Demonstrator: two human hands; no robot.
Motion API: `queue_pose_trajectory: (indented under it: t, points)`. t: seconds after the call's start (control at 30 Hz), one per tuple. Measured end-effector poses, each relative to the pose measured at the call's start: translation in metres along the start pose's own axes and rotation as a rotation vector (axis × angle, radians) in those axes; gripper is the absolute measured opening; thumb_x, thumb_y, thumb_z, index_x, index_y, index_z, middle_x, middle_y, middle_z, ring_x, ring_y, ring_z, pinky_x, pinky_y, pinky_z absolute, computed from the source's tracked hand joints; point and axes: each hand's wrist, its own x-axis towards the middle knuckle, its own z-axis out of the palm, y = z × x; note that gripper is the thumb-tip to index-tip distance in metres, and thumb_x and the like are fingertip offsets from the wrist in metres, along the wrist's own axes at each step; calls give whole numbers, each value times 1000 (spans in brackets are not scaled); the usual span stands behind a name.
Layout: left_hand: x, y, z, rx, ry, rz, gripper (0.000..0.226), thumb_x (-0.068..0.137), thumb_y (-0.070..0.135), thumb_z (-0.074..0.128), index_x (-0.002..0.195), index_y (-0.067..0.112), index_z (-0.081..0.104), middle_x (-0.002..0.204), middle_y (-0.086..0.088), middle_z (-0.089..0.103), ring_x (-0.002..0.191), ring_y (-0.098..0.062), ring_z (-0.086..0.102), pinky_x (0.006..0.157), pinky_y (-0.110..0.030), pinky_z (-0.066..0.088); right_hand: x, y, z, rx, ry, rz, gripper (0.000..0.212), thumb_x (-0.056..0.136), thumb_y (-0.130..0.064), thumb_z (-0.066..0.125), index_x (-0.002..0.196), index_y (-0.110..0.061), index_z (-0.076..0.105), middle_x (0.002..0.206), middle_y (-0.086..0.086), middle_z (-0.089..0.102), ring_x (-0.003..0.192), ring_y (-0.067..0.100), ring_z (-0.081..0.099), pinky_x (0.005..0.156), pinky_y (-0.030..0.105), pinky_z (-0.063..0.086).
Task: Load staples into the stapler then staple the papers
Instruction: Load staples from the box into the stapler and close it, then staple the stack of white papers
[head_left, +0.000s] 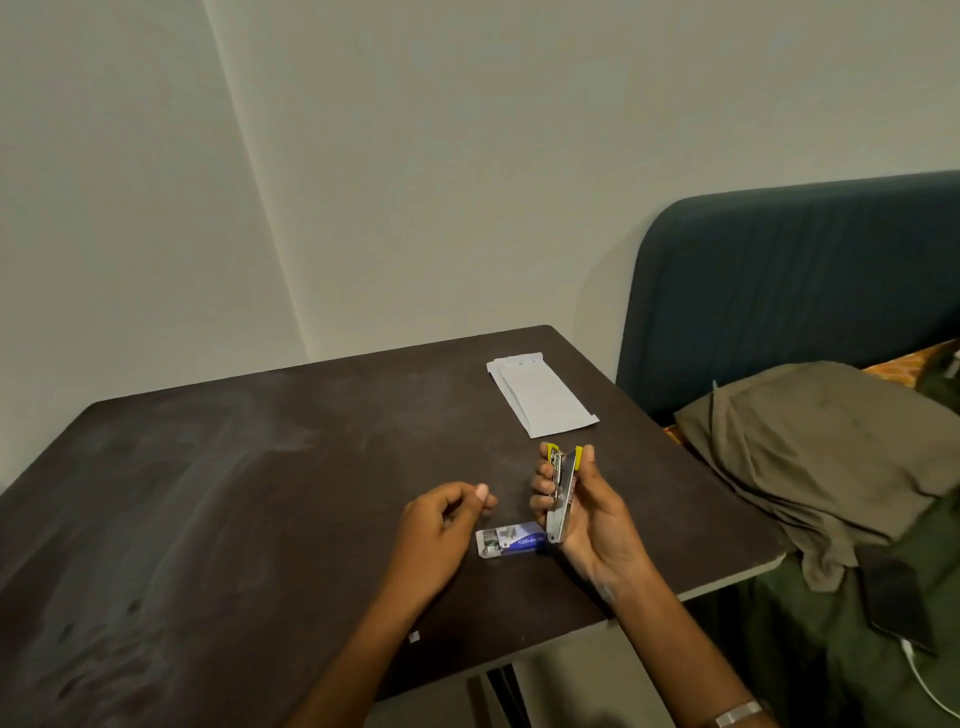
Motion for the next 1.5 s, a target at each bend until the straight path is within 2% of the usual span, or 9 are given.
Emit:
queue_pose_trajectory:
  t: [0.13,0.23,0.37,0.53,0.63,0.83,1.13,1.3,1.5]
  points:
    - [32,4,25,-4,-3,-68,28,96,29,52,89,14,74,88,6,75,82,-3,70,79,-21,53,0,-11,-13,12,77,-25,41,90,-37,48,107,-2,61,76,9,56,62,14,57,57,25,54]
    - [63,13,44,79,-50,-95,27,97,30,49,97,14,71,91,7,70,81,-2,62,71,-15,44,1,-22,-18,-3,106,-71,47,89,-39,51,116,-2,58,81,10,58,67,14,60,58,26,55]
    - [105,15,69,243,-75,-191,27,96,28,51,106,8,65,104,-7,68,96,-21,61,80,-28,45,3,-29,-22,-10,136,-74,53,88,-45,52,118,-2,59,78,9,58,64,15,57,57,26,53]
    - [156,-2,102,414,-79,-404,59,87,52,52,111,-1,61,118,-23,62,108,-37,59,95,-46,49,9,-31,-29,68,161,-63,53,92,-48,47,117,-3,56,78,6,54,64,16,49,57,27,47]
    - [165,7,114,459,-42,-496,81,81,58,60,136,2,40,142,-19,41,131,-36,39,106,-46,37,12,-31,-33,72,200,-41,52,91,-49,46,114,-4,56,75,6,52,61,15,46,55,26,42]
    - [178,18,131,524,25,-616,100,68,57,75,137,4,28,143,-17,31,133,-32,32,105,-43,34,15,-29,-37,111,239,-22,50,92,-50,43,110,-6,57,73,5,52,60,14,46,54,25,43]
    - [189,15,133,588,-21,-606,71,78,47,71,130,7,46,139,-17,35,127,-31,37,103,-39,36,17,-27,-36,80,245,-1,53,91,-51,44,114,-5,57,74,5,51,62,15,45,55,26,43]
    - [182,9,116,467,-3,-511,63,78,38,74,126,4,51,137,-17,48,126,-33,45,102,-41,42,17,-27,-34,57,241,2,50,91,-50,45,111,-5,57,73,5,51,61,14,45,54,26,45]
    - [162,-1,78,9,64,-411,29,84,12,68,108,-2,60,111,-14,68,80,-22,67,56,-20,56,14,-24,-31,6,233,-14,49,90,-48,50,110,-4,58,74,6,52,63,14,47,56,26,47]
